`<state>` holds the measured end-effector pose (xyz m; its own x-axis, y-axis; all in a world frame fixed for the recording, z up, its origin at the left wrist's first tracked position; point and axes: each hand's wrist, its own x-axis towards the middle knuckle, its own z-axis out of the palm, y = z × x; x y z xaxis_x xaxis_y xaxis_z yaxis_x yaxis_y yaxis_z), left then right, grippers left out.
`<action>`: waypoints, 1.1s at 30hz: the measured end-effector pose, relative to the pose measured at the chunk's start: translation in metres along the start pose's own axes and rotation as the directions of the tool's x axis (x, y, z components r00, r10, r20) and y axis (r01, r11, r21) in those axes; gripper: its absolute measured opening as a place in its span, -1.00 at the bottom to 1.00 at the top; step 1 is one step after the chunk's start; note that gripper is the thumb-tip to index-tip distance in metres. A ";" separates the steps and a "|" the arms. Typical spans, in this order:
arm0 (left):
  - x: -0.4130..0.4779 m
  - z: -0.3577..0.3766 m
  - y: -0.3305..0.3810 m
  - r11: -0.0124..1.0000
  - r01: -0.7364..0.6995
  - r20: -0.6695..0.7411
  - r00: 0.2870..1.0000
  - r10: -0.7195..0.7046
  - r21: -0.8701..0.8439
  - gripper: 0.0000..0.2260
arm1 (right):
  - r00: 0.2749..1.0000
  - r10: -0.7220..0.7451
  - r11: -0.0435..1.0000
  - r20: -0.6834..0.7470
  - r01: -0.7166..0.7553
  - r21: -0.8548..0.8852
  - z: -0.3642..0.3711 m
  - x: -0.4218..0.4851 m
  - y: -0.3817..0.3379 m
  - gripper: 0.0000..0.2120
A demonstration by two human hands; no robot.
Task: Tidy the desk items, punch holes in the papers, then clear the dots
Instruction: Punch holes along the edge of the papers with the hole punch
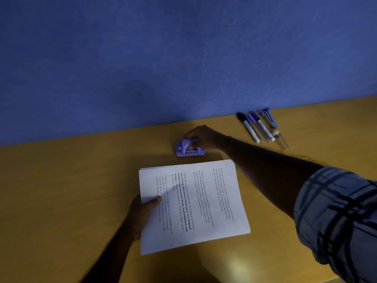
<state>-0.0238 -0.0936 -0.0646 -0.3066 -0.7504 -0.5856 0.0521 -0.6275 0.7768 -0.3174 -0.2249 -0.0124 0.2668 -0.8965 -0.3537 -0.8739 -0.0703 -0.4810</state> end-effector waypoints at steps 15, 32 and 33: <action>0.007 0.000 0.006 0.999 0.002 -0.007 1.000 -0.002 0.047 -0.83 | 0.996 -0.086 0.996 -0.015 0.086 0.013 0.021 0.023 -0.019 -0.59; 0.016 -0.004 0.008 0.997 0.063 -0.105 0.993 -0.057 0.048 -0.84 | 0.983 0.139 0.983 0.123 -0.151 0.101 0.030 -0.037 0.049 -0.79; 0.017 -0.004 0.009 0.997 0.065 -0.107 0.992 -0.060 0.051 -0.83 | 0.988 0.124 0.983 0.096 -0.135 0.122 0.032 -0.037 0.049 -0.80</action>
<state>-0.0246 -0.1126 -0.0682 -0.2057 -0.7296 -0.6522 -0.0164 -0.6638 0.7477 -0.3568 -0.1810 -0.0488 0.1943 -0.8520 -0.4861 -0.8457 0.1056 -0.5231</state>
